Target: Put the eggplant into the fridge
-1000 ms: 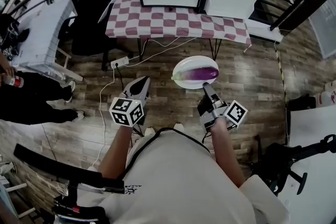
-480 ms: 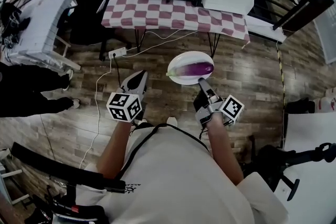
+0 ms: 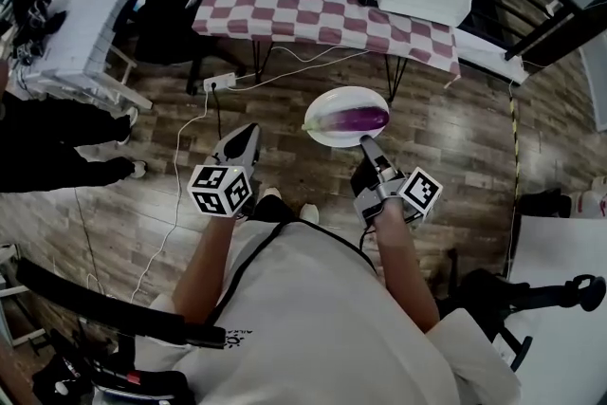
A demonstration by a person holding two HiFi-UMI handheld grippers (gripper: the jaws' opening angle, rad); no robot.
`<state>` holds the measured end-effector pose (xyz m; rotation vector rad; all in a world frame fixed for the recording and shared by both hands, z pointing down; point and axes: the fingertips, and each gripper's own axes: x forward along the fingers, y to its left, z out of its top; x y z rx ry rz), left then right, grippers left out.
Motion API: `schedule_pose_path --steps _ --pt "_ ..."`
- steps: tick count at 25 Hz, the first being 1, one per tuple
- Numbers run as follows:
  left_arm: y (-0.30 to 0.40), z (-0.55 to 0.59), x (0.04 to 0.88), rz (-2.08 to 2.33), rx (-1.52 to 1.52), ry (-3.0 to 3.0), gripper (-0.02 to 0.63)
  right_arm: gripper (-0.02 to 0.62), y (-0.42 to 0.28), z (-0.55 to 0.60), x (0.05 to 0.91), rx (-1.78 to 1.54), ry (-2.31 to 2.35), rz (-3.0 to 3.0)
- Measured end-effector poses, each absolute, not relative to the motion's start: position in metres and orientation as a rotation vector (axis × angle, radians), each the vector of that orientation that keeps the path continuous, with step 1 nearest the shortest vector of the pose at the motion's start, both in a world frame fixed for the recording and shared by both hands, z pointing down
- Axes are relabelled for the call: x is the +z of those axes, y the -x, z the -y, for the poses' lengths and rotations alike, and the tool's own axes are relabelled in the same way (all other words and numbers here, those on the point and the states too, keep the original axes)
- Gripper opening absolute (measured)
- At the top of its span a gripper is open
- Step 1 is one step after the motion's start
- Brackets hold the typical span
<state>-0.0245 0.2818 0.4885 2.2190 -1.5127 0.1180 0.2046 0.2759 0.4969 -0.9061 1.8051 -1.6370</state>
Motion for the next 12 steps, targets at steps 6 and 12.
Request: schedule_pose_path --steps 6,12 --pt "0.028 -0.28 0.488 1.536 0.123 -2.212 0.006 0.021 -0.203 -0.273 0.502 -1.654 0.898 -1.802" --pt "0.024 -0.264 0.488 1.522 0.124 -2.227 0.003 0.021 -0.201 -0.263 0.501 -1.641 0.902 -1.796"
